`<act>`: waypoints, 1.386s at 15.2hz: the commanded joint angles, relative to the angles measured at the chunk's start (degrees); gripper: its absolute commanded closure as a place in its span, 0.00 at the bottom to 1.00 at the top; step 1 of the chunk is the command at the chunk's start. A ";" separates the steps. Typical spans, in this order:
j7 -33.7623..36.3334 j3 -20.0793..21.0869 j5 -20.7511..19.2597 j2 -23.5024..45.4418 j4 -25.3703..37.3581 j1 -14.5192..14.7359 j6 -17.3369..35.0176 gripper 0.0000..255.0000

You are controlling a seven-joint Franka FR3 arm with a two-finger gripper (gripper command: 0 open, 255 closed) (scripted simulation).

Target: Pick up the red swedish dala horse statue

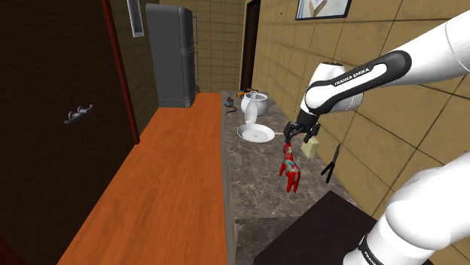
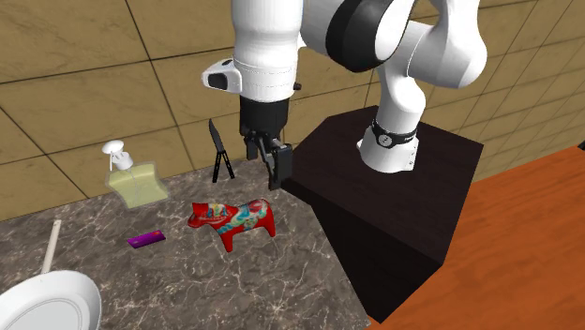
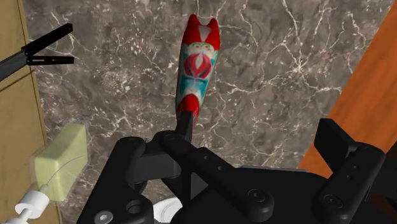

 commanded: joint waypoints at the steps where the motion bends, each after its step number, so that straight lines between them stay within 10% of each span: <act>1: -0.94 -1.35 0.74 4.52 -0.03 -0.12 5.09 0.00; 9: -11.07 -5.51 13.58 23.74 3.59 1.07 21.46 0.00; 20: -23.23 0.80 29.02 35.08 6.51 -3.46 29.43 0.00; 21: -23.25 0.79 29.02 35.13 6.60 -3.48 29.39 1.00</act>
